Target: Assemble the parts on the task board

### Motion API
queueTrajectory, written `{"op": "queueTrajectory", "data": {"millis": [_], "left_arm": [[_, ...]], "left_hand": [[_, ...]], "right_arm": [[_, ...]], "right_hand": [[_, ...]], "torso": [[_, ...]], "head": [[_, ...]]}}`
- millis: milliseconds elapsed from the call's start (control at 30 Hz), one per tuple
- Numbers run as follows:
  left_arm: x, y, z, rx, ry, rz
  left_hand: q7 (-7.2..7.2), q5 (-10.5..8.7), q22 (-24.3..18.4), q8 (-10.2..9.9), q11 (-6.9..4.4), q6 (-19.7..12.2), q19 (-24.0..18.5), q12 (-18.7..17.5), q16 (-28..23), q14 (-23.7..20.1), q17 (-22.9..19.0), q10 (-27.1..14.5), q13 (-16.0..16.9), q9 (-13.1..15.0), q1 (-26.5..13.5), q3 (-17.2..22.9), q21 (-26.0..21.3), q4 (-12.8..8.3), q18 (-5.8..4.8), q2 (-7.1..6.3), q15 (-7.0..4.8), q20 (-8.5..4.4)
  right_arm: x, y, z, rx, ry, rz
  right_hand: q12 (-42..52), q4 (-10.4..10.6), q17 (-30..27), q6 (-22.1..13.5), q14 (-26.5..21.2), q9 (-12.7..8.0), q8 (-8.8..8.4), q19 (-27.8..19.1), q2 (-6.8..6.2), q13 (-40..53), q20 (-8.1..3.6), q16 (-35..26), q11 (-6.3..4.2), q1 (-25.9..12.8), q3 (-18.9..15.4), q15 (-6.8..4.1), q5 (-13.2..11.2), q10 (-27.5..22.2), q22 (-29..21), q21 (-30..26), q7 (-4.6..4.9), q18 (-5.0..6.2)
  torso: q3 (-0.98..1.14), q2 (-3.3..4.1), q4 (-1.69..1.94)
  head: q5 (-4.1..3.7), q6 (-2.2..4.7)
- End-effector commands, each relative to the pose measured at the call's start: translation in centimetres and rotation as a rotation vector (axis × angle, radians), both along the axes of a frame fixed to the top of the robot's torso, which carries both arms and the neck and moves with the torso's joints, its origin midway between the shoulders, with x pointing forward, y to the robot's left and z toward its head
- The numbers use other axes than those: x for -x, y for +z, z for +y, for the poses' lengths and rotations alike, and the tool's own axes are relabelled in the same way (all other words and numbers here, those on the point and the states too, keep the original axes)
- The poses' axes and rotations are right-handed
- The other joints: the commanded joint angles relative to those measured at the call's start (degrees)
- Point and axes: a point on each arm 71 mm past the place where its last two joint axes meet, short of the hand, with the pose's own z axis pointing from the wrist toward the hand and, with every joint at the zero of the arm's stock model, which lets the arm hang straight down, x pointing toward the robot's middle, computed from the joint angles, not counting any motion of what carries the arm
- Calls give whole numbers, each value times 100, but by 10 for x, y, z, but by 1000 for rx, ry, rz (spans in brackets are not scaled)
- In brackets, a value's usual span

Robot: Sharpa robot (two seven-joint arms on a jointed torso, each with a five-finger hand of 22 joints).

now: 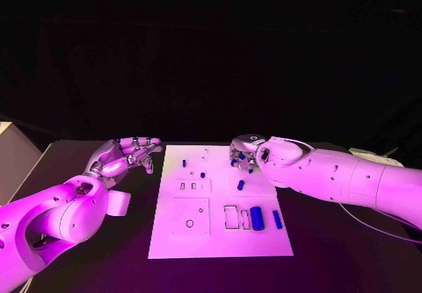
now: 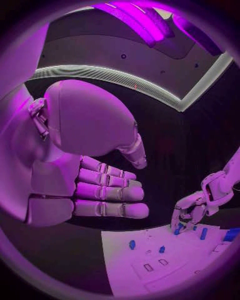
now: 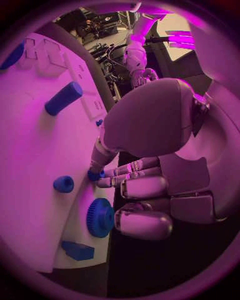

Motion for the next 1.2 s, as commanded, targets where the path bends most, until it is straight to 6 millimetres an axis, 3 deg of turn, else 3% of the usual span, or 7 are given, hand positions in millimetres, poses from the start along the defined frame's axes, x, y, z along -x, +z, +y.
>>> {"op": "queueTrajectory", "data": {"millis": [33,667,833,1200], "left_arm": [[1,1,-2,2,-22,-6],[-1,0,-1,0,-19,-4],[-1,0,-1,0,-17,-5],[0,0,-4,3,-25,-5]], "left_hand": [[18,-21,7,-18,-9,-42,-36,-16,38,-22,0,-49,7,5,-29,30,36,8,63,29,11,8],[18,-22,16,-18,-8,-46,-43,-15,47,-26,-3,-55,8,8,-15,39,50,-5,64,33,12,11],[18,-22,16,-18,-8,-46,-43,-15,47,-26,-3,-55,8,8,-15,39,50,-5,64,33,12,11],[17,-25,23,-17,-7,-46,-52,-13,56,-30,-5,-59,10,11,-4,49,62,-15,65,41,13,13]], "right_arm": [[1,-3,2,25,5,17],[5,23,7,-131,-12,-226],[2,29,13,-154,-12,-260],[-9,30,34,-156,-4,-282]], "right_hand": [[33,6,-3,42,173,6,40,0,53,3,-26,28,11,-14,41,-26,16,42,20,32,17,-38],[53,-75,-4,170,173,178,179,65,135,53,-81,73,-64,51,244,-86,1,323,255,187,-38,-80],[48,-80,-2,170,173,183,181,64,130,53,-82,75,-64,52,246,-88,-2,324,256,188,-37,-80],[39,-93,4,166,174,191,183,65,121,53,-85,80,-64,59,255,-90,-4,324,260,190,-35,-80]], "torso": [[-8,18,9],[-28,23,33],[-37,38,35],[-46,62,59]], "head": [[-8,6],[-20,64],[-29,100],[8,104]]}}
